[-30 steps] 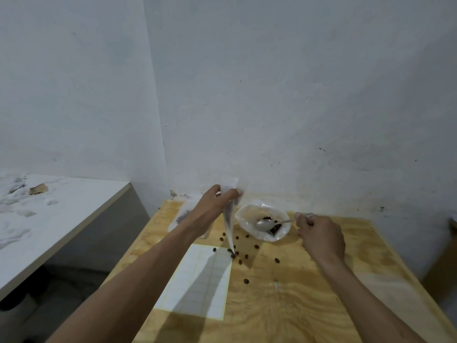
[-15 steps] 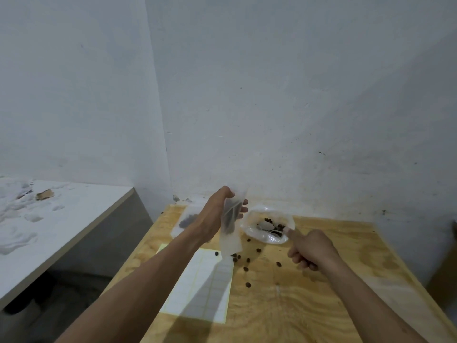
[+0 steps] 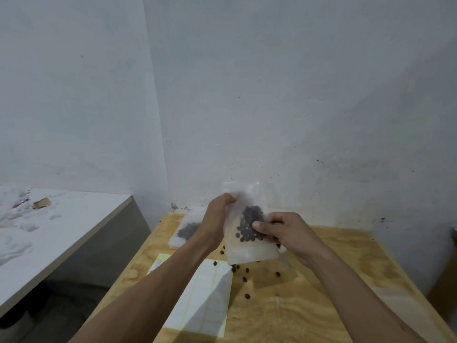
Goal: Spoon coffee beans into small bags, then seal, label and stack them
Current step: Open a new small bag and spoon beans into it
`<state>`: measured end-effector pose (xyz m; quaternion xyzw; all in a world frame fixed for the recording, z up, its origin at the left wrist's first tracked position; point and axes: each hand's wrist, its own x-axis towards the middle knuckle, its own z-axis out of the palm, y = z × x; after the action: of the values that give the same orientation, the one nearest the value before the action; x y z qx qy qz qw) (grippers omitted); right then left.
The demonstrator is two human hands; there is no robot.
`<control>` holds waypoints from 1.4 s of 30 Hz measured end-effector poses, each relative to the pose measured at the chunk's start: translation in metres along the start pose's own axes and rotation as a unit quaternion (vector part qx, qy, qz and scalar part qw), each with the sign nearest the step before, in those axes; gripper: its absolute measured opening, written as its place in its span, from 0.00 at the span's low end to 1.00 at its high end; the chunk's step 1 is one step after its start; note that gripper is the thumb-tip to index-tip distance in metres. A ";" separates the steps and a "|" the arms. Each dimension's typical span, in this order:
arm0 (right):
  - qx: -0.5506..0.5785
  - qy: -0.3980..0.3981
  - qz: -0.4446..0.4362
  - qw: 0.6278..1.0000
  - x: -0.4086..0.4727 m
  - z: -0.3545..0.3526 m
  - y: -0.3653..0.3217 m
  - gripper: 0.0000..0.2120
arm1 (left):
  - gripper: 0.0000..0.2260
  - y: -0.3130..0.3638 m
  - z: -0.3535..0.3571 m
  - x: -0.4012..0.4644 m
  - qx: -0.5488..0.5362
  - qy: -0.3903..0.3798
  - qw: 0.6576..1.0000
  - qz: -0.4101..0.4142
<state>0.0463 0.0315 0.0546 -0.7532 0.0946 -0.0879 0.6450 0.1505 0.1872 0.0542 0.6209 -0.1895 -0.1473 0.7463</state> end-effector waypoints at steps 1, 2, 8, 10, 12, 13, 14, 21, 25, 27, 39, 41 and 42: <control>0.002 0.018 -0.007 1.000 0.001 -0.001 0.000 0.07 | 0.21 -0.003 -0.003 0.004 0.009 0.017 1.000 0.020; -0.006 0.036 -0.013 0.999 0.002 -0.003 0.002 0.07 | 0.21 -0.005 -0.006 0.007 0.016 0.037 0.999 0.032; -0.039 0.036 0.006 0.999 0.004 -0.012 0.003 0.10 | 0.03 -0.010 -0.010 0.010 -0.037 0.069 0.996 0.042; -0.030 0.052 -0.001 0.998 0.006 -0.015 -0.002 0.13 | 0.03 -0.010 -0.008 0.008 -0.007 0.068 0.996 0.048; -0.026 0.064 -0.023 0.997 0.009 -0.018 -0.008 0.17 | 0.03 -0.009 -0.005 0.005 0.044 0.059 0.996 0.056; -0.030 0.066 -0.033 0.997 0.011 -0.018 -0.011 0.18 | 0.03 -0.009 -0.003 0.003 0.064 0.051 0.995 0.062; -0.045 0.065 -0.042 0.996 0.012 -0.019 -0.015 0.17 | 0.03 -0.008 -0.001 0.002 0.078 0.043 0.994 0.066; -0.170 0.019 -0.068 0.983 0.020 -0.015 -0.025 0.06 | 0.04 -0.007 0.003 -0.004 0.134 0.018 0.988 0.078; -0.206 0.026 -0.070 0.976 0.023 -0.007 -0.023 0.06 | 0.04 -0.008 -0.001 -0.004 0.140 0.020 0.987 0.069; -0.221 0.038 -0.068 0.972 0.025 -0.004 -0.022 0.06 | 0.04 -0.008 -0.002 -0.004 0.136 0.026 0.988 0.063; -0.183 0.106 -0.043 0.976 0.021 -0.020 -0.026 0.13 | 0.03 0.003 -0.015 0.009 0.083 0.062 0.994 0.038; -0.165 0.147 -0.038 0.975 0.020 -0.018 -0.024 0.21 | 0.03 0.008 -0.014 0.011 0.071 0.060 0.995 0.040; -0.139 0.154 -0.033 0.978 0.020 -0.018 -0.023 0.25 | 0.04 0.010 -0.014 0.011 0.062 0.058 0.996 0.041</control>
<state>0.0612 0.0125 0.0807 -0.8157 0.1788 -0.2103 0.5083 0.1670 0.1959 0.0633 0.6653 -0.1796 -0.0683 0.7214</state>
